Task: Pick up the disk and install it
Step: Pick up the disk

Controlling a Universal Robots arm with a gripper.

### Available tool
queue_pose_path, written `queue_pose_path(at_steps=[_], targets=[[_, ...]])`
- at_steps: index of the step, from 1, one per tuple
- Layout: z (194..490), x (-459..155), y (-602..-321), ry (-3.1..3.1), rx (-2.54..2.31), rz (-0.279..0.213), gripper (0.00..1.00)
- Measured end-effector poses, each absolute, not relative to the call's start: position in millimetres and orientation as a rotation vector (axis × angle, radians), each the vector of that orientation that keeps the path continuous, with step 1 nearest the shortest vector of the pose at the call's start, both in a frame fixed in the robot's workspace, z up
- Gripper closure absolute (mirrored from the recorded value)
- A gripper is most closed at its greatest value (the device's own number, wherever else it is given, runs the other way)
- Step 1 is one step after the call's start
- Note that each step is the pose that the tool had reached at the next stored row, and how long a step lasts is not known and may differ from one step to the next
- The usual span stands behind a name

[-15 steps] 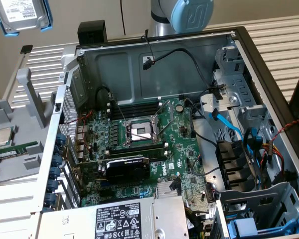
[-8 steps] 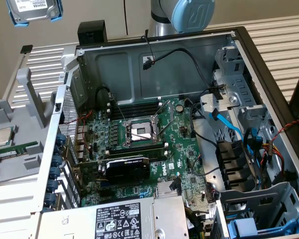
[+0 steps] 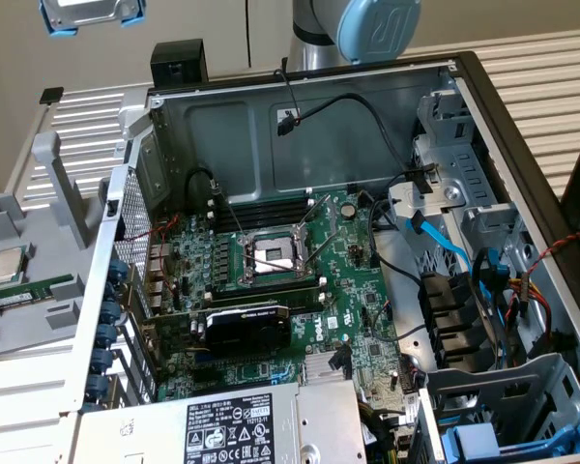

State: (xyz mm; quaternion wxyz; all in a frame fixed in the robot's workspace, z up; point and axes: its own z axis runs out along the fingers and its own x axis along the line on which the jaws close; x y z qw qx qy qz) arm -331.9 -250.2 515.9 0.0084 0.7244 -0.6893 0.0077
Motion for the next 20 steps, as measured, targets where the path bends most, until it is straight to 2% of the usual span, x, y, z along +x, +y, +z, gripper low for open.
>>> queue_pose_path(at_steps=[20], targets=[[525, -266, -301, -2.155, 2.265, 0.020, 0.63]])
